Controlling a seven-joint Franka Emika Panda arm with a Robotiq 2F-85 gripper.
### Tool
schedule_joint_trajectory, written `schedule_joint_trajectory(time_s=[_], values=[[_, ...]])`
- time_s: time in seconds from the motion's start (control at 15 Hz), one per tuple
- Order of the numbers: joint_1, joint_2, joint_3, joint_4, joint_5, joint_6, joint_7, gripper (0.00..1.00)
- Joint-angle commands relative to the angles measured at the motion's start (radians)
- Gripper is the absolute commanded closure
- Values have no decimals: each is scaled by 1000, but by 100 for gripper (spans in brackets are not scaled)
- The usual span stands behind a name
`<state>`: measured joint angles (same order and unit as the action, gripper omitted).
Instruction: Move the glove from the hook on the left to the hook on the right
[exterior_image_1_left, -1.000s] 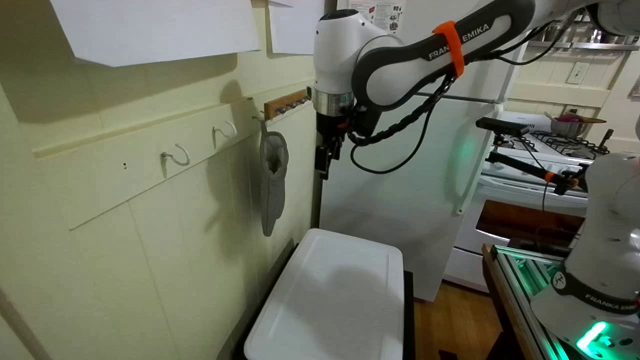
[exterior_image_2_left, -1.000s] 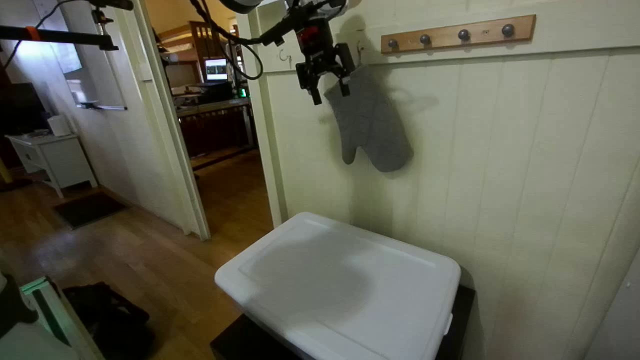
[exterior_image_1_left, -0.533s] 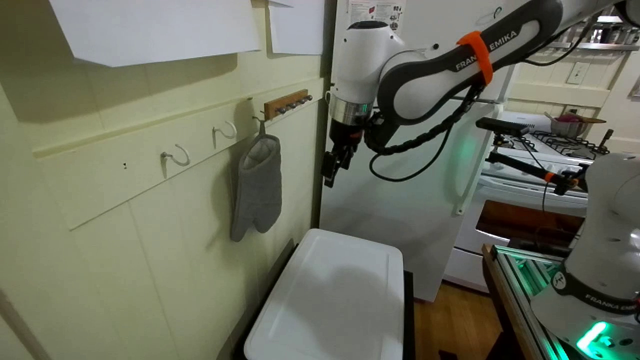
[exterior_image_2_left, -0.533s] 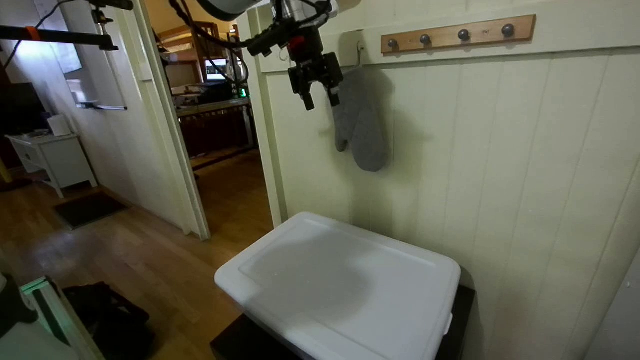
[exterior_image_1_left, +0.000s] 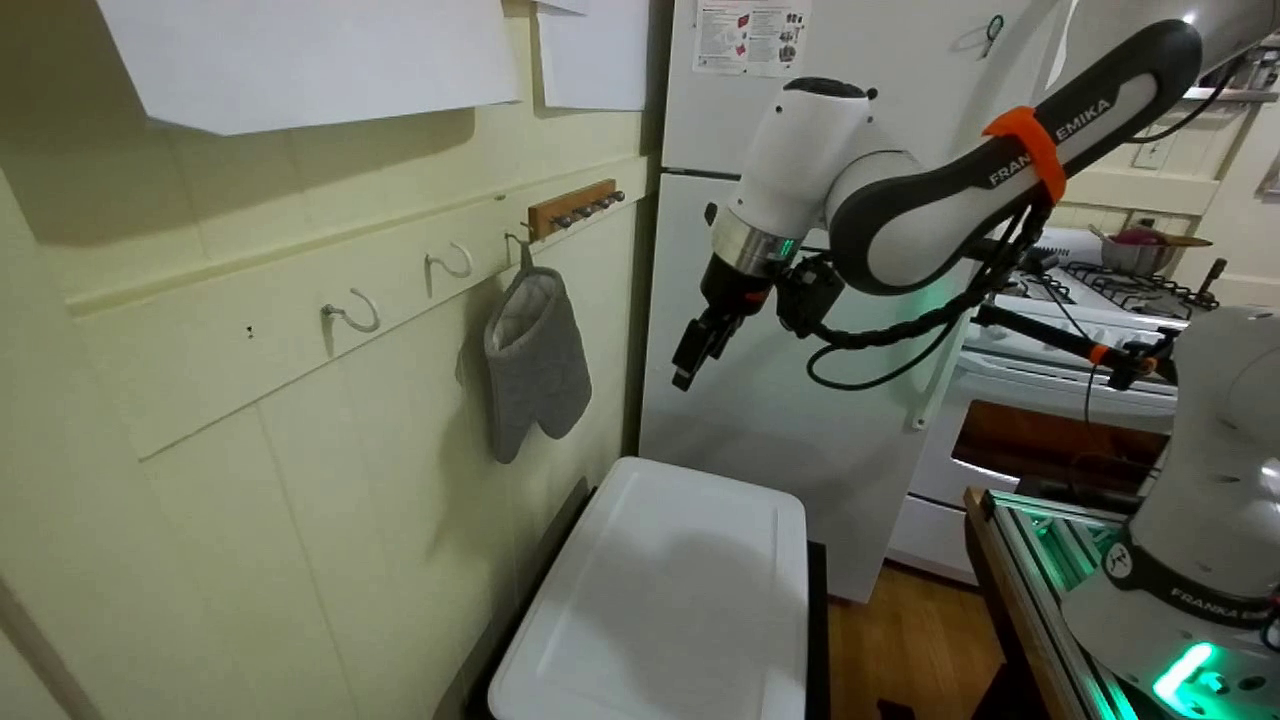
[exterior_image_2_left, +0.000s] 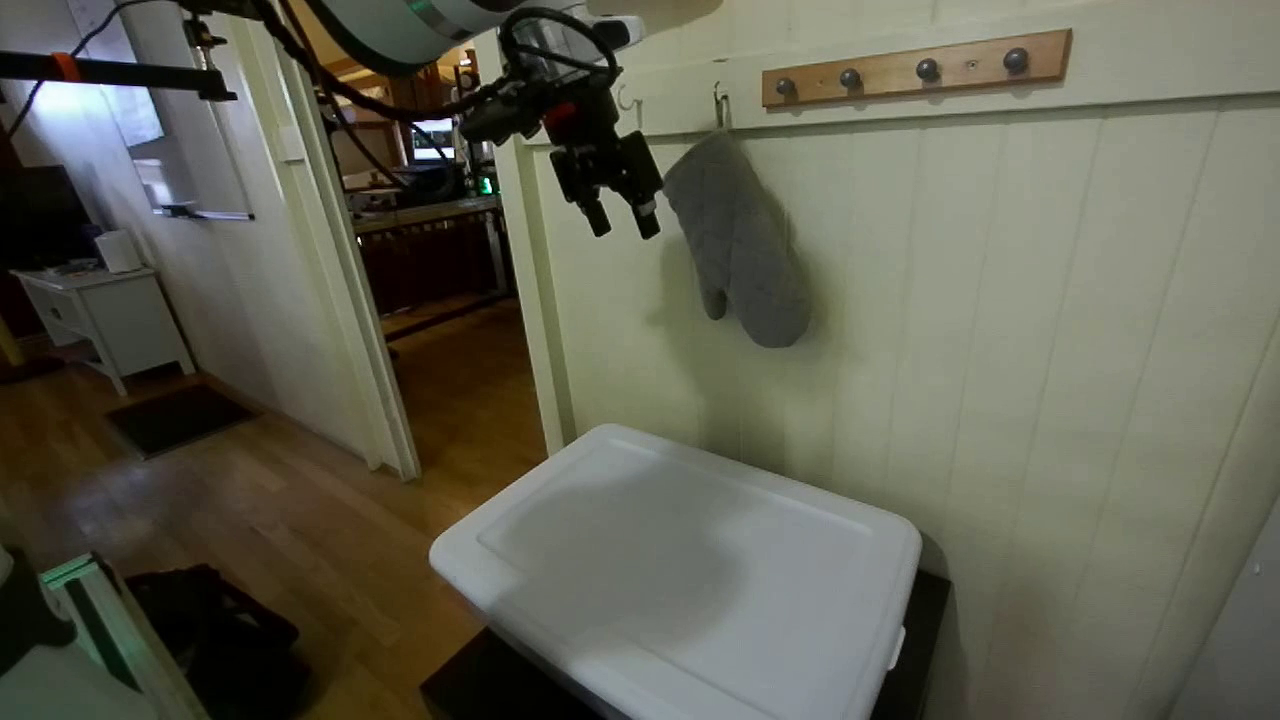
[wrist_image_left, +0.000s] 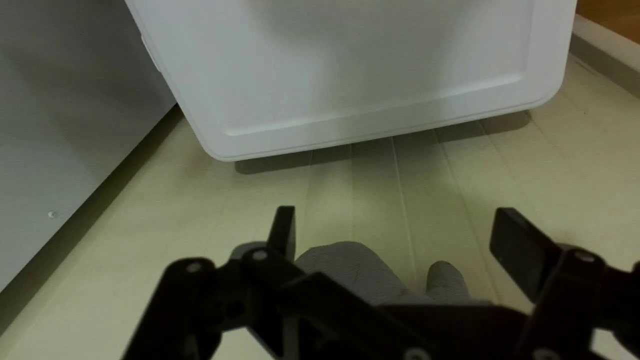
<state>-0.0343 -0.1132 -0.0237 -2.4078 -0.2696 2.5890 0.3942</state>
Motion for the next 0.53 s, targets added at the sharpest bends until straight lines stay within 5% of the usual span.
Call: schedule_joint_trajectory(time_s=[0.0,0.47], values=[[-26,-58,15,-101,-3,70,32,0],[-35,-38,28,-87,9,52,28,0]])
